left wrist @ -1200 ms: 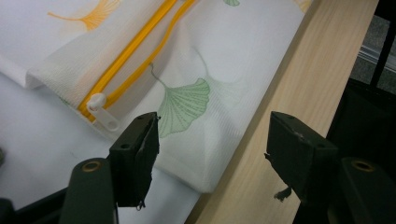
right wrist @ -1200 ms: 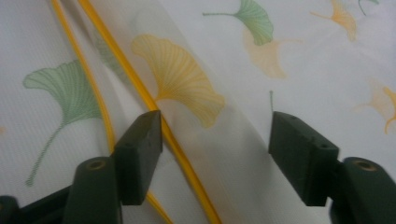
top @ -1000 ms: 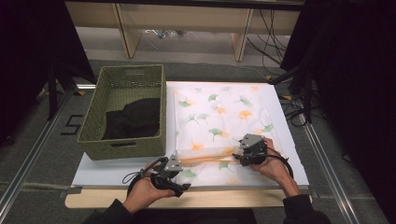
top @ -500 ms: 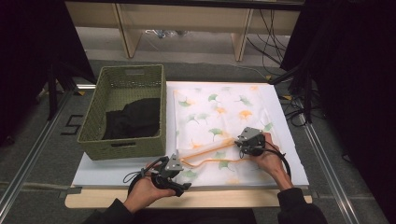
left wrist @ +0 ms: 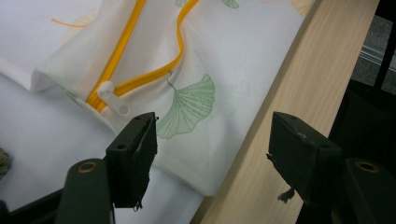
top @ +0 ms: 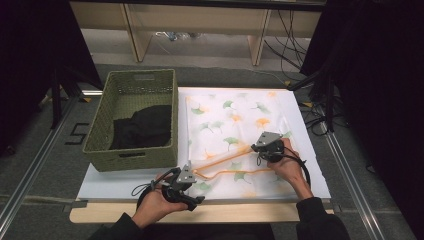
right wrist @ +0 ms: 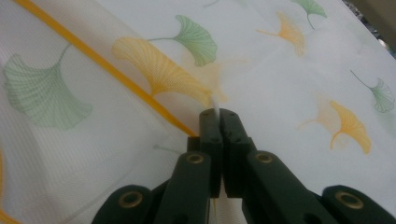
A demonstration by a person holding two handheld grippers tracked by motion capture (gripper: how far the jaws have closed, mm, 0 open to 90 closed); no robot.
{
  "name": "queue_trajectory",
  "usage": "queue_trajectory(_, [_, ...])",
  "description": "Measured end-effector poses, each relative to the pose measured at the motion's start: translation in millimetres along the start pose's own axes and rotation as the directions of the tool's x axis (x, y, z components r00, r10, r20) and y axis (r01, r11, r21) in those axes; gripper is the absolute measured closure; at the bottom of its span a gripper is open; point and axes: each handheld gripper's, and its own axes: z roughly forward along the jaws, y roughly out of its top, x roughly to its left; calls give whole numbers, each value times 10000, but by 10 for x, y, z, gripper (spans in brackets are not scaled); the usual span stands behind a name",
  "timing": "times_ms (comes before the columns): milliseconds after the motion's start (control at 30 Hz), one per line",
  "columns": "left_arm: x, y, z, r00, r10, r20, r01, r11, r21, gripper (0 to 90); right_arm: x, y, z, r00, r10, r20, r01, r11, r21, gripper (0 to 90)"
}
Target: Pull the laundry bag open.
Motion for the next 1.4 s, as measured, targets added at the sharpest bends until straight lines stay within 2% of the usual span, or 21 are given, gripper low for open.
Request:
queue_trajectory(33, [7,-1,-2,10000,33,-50,-33,10000,33,329,-15,2,-6,9999,-31,-112,31,10000,-34,892])
queue_trajectory(133, [7,-4,-6,9999,84,-102,-83,9999,71,329,-21,-10,-15,9978,503,-432,-511,9986,-159,813])
queue_trajectory(167, [8,1,-10,9999,67,-116,-66,10000,69,329,-32,-11,-5,9982,335,-493,-346,9992,-206,770])
queue_trajectory(333, [13,3,-17,9997,198,-131,-197,9998,51,329,-12,-33,38,9936,492,-1021,-509,9986,-140,560])
queue_trajectory(400, [11,4,-20,9998,152,-99,-151,9998,98,329,8,-38,53,9903,746,-1168,-778,9967,-232,533])
queue_trajectory(467, [9,-1,-23,9998,167,-145,-165,9998,130,329,9,-41,56,9891,724,-1285,-758,9969,-218,502])
queue_trajectory(567, [10,1,-19,9999,104,-111,-103,9999,74,329,22,-47,48,9764,853,-1984,-920,9954,-249,431])
queue_trajectory(600, [14,0,-20,9997,146,-173,-144,9998,138,329,20,-48,62,9773,437,-2075,-523,9980,-363,417])
queue_trajectory(633, [8,-4,-16,9999,68,-149,-66,9999,159,329,41,-50,61,9763,481,-2110,-546,9982,-253,397])
queue_trajectory(667, [7,-4,-13,9999,64,-138,-62,9999,109,329,52,-49,86,9761,245,-2161,-303,9993,-236,389])
queue_trajectory(700, [9,-2,-11,9999,78,-123,-77,9999,100,329,96,-42,75,9730,711,-2198,-688,9975,177,403])
queue_trajectory(733, [10,1,-15,9999,79,-127,-78,9999,136,329,92,-41,99,9753,365,-2178,-355,9993,83,438])
queue_trajectory(767, [11,-1,-17,9998,156,-155,-155,9998,87,329,109,-32,83,9732,620,-2214,-594,9981,186,516])
queue_trajectory(800, [7,-2,-22,9998,118,-152,-115,9998,147,329,89,-27,87,9746,-13,-2239,0,10000,-58,647])
queue_trajectory(900, [11,4,-20,9999,124,-111,-123,9999,81,329,107,-33,72,9815,-100,-1912,127,9998,127,786])
queue_trajectory(933, [18,6,-20,9996,222,-145,-220,9997,131,329,95,-26,71,9804,-162,-1963,205,9996,200,813])
queue_trajectory(1000, [6,-4,-13,9999,96,-93,-94,9999,142,329,98,-14,61,9860,-390,-1623,378,9992,-106,857])
queue_trajectory(1167, [3,-2,-12,9999,30,-101,-30,10000,56,329,75,35,22,9867,-879,-1367,838,9958,-356,894])
queue_trajectory(1200, [-1,-3,-21,9999,68,-81,-67,9999,117,329,90,38,4,9906,-509,-1271,483,9986,-235,898])
queue_trajectory(1367, [6,12,-38,9998,96,-164,-95,9999,57,329,63,83,-55,9914,-626,-1147,593,9977,-322,900])
queue_trajectory(1400, [15,16,-49,9996,248,-109,-248,9997,66,329,52,94,-65,9923,-659,-1051,627,9975,-338,900])
